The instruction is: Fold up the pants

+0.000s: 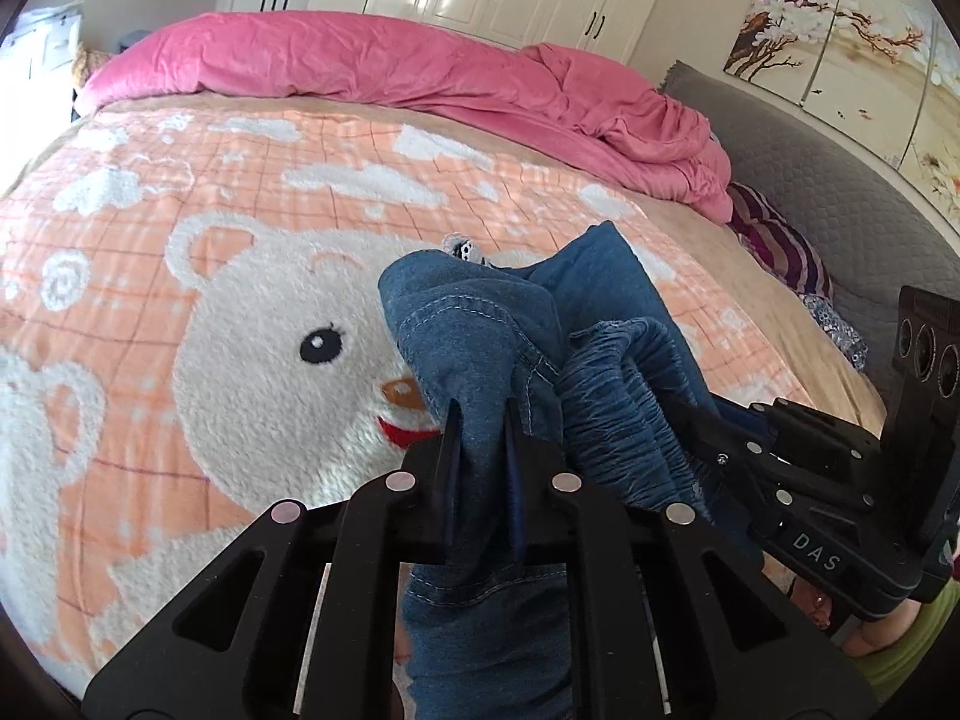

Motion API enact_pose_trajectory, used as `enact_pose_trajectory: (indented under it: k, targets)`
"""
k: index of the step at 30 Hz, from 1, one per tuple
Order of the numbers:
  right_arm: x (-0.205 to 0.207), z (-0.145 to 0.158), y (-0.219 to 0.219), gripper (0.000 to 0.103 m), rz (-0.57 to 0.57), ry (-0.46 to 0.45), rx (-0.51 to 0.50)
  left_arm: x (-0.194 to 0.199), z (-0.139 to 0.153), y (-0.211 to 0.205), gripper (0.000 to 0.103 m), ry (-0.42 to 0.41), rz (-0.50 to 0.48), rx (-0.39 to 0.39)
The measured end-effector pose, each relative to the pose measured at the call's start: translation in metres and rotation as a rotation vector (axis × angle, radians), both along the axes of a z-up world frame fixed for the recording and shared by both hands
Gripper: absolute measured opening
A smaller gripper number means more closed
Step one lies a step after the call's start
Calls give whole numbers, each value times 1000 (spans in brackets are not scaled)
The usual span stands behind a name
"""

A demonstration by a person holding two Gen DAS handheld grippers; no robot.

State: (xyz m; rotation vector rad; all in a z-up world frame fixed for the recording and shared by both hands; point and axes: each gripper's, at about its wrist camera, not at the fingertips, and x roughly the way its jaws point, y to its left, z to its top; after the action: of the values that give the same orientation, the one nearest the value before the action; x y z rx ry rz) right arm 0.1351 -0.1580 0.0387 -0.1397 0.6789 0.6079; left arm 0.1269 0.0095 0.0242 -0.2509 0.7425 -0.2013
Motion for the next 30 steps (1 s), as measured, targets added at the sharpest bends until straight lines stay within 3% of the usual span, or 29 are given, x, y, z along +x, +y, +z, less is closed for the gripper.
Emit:
enact_pose_trajectory:
  k: [10,17,24,30]
  targets:
    - [38,21,21,15,4,-58,11,31,28,12,6,-59,52,26]
    - [69,25,29,15,-7,-70,29,52,32,17,6,-69,70,50]
    - [101,8,34,10,-40,3,49,77,17,22,6,-50,91,61]
    - [116,-21,36,10,-70,73,7,94,-17,28,7,10,122,94]
